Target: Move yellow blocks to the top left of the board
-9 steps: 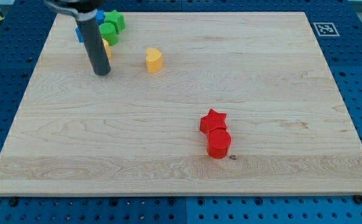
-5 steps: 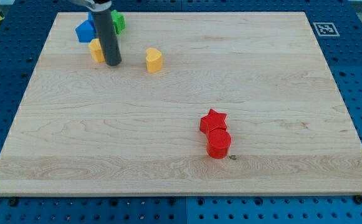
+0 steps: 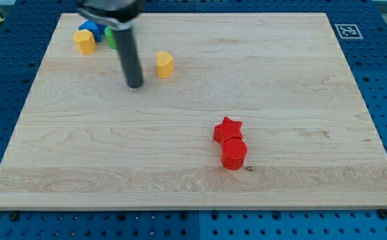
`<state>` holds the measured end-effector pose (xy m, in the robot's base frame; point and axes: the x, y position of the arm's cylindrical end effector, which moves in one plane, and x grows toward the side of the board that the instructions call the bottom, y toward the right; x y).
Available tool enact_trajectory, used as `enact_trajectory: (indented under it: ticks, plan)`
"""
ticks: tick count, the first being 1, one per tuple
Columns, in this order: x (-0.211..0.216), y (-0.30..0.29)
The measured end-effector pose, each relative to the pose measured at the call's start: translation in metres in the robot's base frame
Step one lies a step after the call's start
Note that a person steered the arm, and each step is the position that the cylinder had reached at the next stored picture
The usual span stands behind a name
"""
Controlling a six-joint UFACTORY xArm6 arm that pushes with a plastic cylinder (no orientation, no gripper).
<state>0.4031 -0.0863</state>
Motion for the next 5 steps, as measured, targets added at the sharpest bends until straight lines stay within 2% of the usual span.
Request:
enact_trajectory:
  ticks: [1,2,4,5]
  plan:
    - [-0.001,0.077]
    - [-0.021,0.087]
    - [-0.058,-0.042]
    - [-0.057,-0.052]
